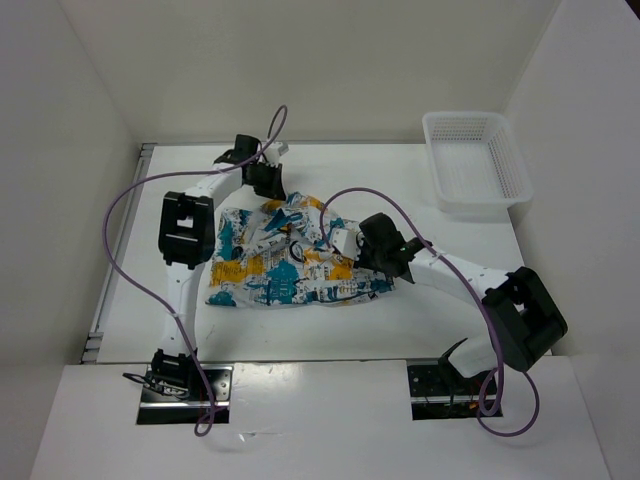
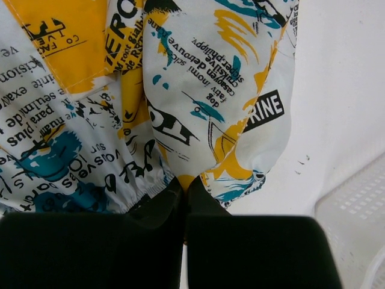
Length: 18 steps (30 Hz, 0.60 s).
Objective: Fold and stack the shorts
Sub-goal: Fold the shorts
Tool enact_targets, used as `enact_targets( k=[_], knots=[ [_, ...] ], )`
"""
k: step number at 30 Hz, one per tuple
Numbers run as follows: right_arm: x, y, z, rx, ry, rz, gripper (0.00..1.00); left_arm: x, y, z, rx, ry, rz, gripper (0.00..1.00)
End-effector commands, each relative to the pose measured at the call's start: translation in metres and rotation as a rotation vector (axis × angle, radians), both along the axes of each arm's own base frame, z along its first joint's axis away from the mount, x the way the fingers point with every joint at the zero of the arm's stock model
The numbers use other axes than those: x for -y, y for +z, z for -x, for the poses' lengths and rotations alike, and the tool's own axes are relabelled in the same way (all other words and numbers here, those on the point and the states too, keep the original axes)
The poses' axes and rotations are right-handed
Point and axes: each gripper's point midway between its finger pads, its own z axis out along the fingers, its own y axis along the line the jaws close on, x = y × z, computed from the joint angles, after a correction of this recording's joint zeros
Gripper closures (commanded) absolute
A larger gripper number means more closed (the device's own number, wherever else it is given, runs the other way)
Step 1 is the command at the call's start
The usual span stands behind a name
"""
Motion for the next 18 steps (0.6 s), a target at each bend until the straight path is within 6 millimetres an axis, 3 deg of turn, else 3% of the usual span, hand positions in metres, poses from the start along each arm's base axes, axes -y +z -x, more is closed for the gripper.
enact_targets(
  k=[1, 2, 3, 6, 7, 8, 9, 11, 12, 15, 16, 18],
  knots=[
    [-0.011, 0.023, -0.017, 0.086, -0.011, -0.041, 1.00, 0.003, 0.068, -0.018, 0.134, -0.011, 0.035, 1.00],
    [-0.010, 0.023, -0.020, 0.096, -0.013, -0.028, 1.00, 0.002, 0.078, -0.025, 0.163, -0.001, 0.029, 1.00],
    [-0.011, 0.035, -0.031, 0.127, -0.027, -0.050, 1.00, -0.004, 0.115, -0.040, 0.252, 0.017, 0.035, 1.00],
    [-0.009, 0.045, -0.057, 0.165, -0.087, -0.088, 1.00, -0.028, 0.183, -0.063, 0.405, 0.068, 0.041, 1.00],
    [-0.003, 0.061, -0.076, 0.206, -0.130, -0.119, 1.00, -0.040, 0.204, -0.068, 0.448, 0.087, 0.042, 1.00],
    [0.001, 0.070, -0.087, 0.237, -0.155, -0.128, 1.00, -0.041, 0.247, -0.071, 0.530, 0.095, 0.048, 1.00],
    [0.006, 0.088, -0.108, 0.291, -0.199, -0.169, 1.00, -0.051, 0.267, -0.073, 0.570, 0.118, 0.042, 1.00],
    [0.011, 0.106, -0.126, 0.326, -0.244, -0.207, 1.00, -0.061, 0.304, -0.067, 0.625, 0.139, 0.039, 1.00],
    [0.009, 0.122, -0.140, 0.354, -0.272, -0.247, 1.00, -0.072, 0.346, -0.064, 0.721, 0.163, 0.041, 1.00],
    [0.013, 0.146, -0.157, 0.392, -0.294, -0.282, 1.00, -0.093, 0.380, -0.053, 0.781, 0.210, 0.026, 1.00],
    [0.011, 0.144, -0.159, 0.392, -0.299, -0.290, 1.00, -0.101, 0.400, -0.039, 0.814, 0.231, 0.020, 1.00],
    [0.015, 0.151, -0.164, 0.412, -0.309, -0.300, 1.00, -0.105, 0.400, -0.023, 0.761, 0.248, 0.002, 1.00]
  ],
)
